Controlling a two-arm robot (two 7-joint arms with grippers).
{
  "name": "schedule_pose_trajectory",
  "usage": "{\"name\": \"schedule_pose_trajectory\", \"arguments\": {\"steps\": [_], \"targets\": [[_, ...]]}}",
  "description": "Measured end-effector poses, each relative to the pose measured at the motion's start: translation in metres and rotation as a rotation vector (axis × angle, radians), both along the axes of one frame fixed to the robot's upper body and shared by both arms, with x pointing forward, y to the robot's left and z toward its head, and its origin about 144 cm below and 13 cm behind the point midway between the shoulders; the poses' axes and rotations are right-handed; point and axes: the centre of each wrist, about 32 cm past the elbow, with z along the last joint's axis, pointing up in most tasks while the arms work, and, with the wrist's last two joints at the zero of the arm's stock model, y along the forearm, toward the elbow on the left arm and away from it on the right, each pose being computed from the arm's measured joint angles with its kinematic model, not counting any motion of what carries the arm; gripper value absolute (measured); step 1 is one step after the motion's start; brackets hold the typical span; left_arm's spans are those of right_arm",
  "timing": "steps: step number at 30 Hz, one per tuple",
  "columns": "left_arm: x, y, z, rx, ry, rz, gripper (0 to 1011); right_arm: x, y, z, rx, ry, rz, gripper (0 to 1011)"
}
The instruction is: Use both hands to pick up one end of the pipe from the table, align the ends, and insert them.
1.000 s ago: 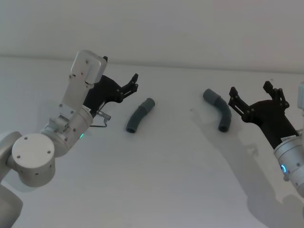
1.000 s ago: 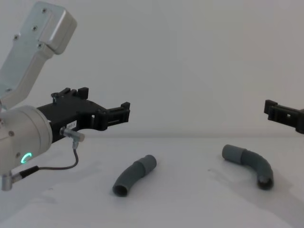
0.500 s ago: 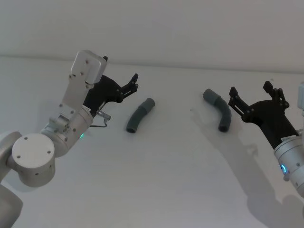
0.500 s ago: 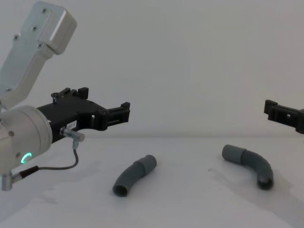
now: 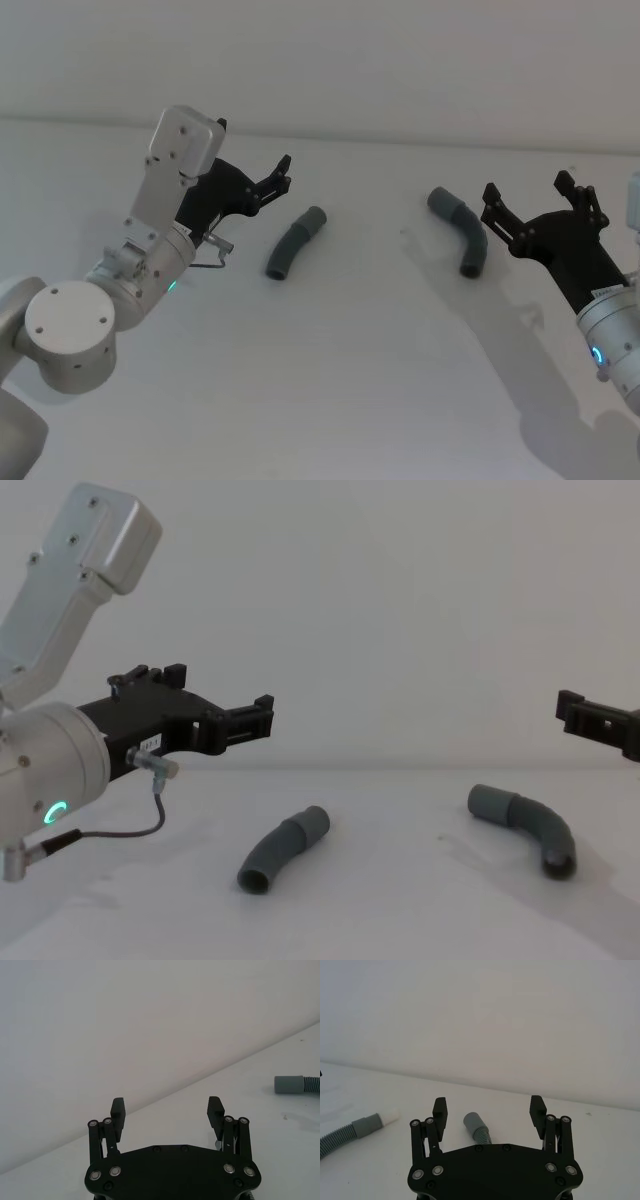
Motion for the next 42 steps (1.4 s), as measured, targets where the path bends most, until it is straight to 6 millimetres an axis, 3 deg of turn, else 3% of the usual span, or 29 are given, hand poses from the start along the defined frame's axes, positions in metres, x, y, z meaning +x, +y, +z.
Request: {"name": "schedule_pose_trajectory", "arguments": {"steps": [42], "targets": [[0.0002, -0.0002, 0.0015, 0.001, 0.005, 0.0, 1001, 0.0016, -0.0003, 0.0015, -0.005, 0.006, 0.007, 1000]]}}
